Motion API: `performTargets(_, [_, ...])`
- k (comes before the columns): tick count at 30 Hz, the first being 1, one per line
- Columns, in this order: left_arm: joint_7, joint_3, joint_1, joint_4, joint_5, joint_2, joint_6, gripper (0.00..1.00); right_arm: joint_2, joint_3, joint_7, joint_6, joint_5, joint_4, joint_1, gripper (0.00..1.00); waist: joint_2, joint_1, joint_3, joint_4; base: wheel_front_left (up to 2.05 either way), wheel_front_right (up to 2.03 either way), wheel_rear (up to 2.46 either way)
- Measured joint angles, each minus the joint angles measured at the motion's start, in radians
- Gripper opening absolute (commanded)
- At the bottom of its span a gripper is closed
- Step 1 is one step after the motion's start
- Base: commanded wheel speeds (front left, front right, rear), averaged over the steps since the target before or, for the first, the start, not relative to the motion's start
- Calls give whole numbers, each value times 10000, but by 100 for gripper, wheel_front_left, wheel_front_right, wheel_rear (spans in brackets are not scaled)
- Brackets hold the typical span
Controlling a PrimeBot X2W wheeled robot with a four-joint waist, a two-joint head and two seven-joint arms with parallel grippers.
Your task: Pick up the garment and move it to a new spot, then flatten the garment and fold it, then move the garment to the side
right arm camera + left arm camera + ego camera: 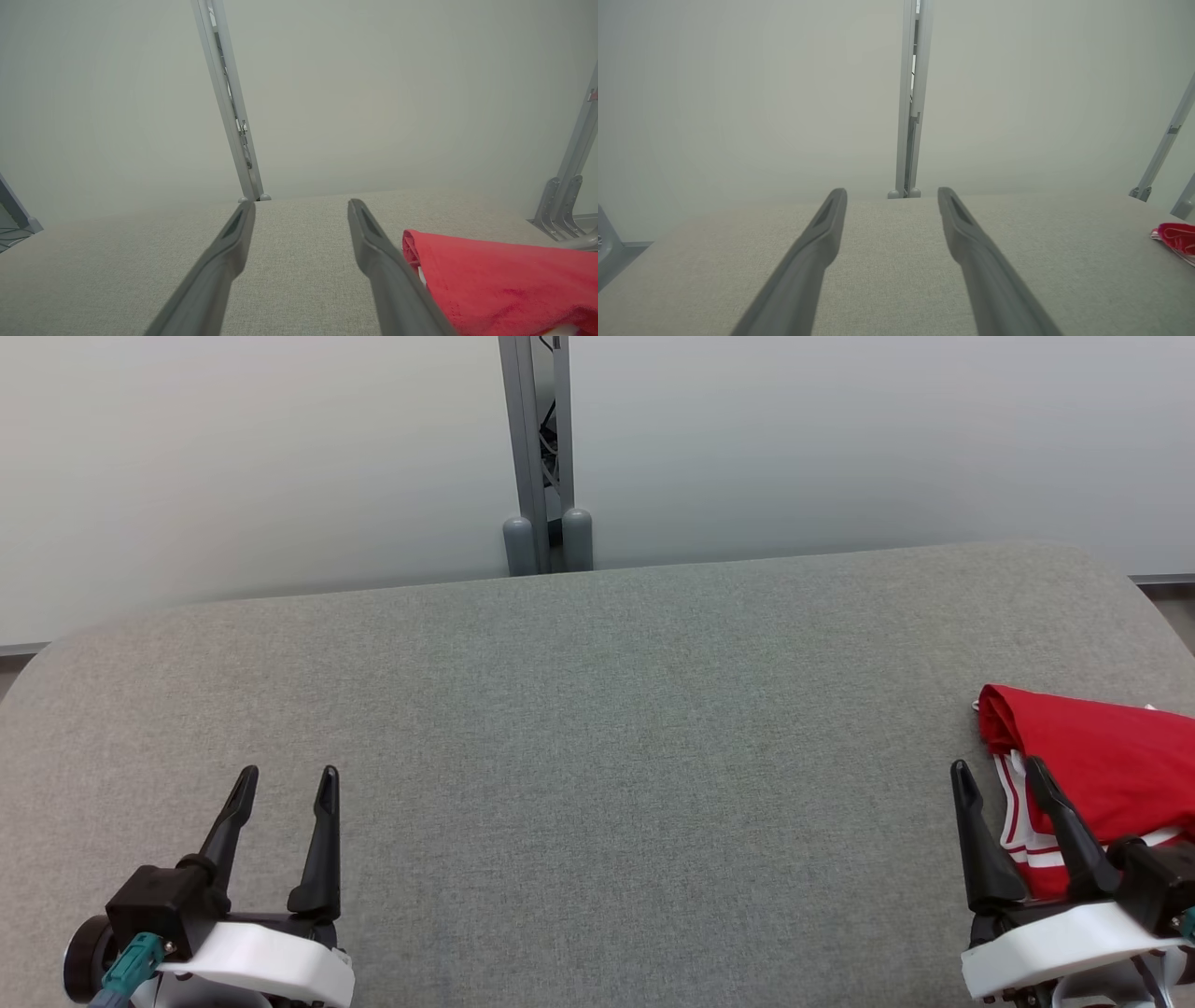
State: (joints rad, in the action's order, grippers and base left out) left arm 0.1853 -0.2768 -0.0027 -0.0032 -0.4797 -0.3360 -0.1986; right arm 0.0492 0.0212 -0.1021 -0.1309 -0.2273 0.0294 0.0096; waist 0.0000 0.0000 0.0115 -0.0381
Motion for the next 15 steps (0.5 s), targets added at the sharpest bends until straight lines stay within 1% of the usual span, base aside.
performTargets(4, [-61, 0, 0, 29, -33, 2, -104, 100, 0, -29, 4, 0, 54, -6, -2, 100, 0, 0, -28, 14, 0, 0, 0])
performTargets(15, [-105, -38, 0, 33, -111, 10, -142, 100, 0, -17, 63, 0, 69, -46, -2, 100, 0, 0, -61, 45, 0, 0, 0])
